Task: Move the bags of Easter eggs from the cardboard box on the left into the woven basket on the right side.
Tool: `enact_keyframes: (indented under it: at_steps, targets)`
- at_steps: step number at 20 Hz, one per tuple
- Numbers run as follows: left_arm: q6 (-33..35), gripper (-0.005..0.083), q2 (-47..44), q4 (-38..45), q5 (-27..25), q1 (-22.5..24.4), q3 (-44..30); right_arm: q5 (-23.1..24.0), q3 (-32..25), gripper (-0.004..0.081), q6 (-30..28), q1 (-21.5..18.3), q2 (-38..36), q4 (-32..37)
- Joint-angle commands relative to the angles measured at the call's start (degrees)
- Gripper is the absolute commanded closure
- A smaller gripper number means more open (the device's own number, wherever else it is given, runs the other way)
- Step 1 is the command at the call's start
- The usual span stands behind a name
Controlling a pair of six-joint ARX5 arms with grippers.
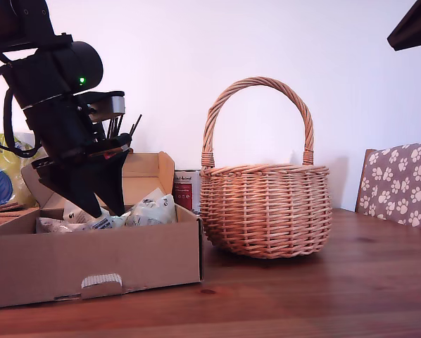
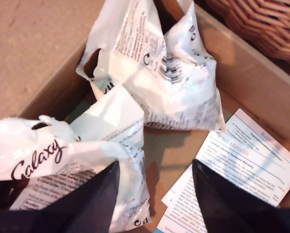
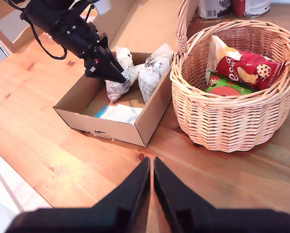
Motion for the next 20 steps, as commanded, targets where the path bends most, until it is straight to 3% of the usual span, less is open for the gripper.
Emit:
enact_keyframes:
  at_steps: [1, 8, 14, 17, 18, 19, 20]
  targets:
    - [-2.5, 0.0379, -6.3, 2.7, 2.8, -0.3, -0.9, 0.5, -0.5, 0.0780, 0.4, -0.3, -0.1, 0.2]
    - [-2.5, 0.0379, -6.3, 2.7, 2.8, -0.3, -0.9, 0.6, 0.2, 0.0781, 3.2, -0.2, 0.1, 0.7]
    - [-2.5, 0.0379, -6.3, 2.3, 2.8, -0.3, -0.9, 3.0, 7.2, 0.0782, 3.0, 3.6, 0.1, -2.4]
    - [-2.8, 0.0377, -6.3, 2.0, 2.7, -0.2, -0.9, 3.4, 8.2, 0.0782, 2.8, 4.0, 0.3, -2.4]
    - [-4.0, 0.0361, -6.3, 1.9, 2.2, -0.3, -0.9, 3.4, 8.2, 0.0781, 2.8, 4.0, 0.6, -2.5]
    - [-5.6, 0.0264, -6.3, 1.9, 1.3, -0.3, -0.9, 3.4, 8.2, 0.0782, 2.8, 4.0, 1.0, -2.8]
    - [-6.0, 0.0088, -6.3, 1.4, -0.4, -0.3, -0.9, 3.4, 8.2, 0.0782, 2.8, 4.0, 1.6, -3.1]
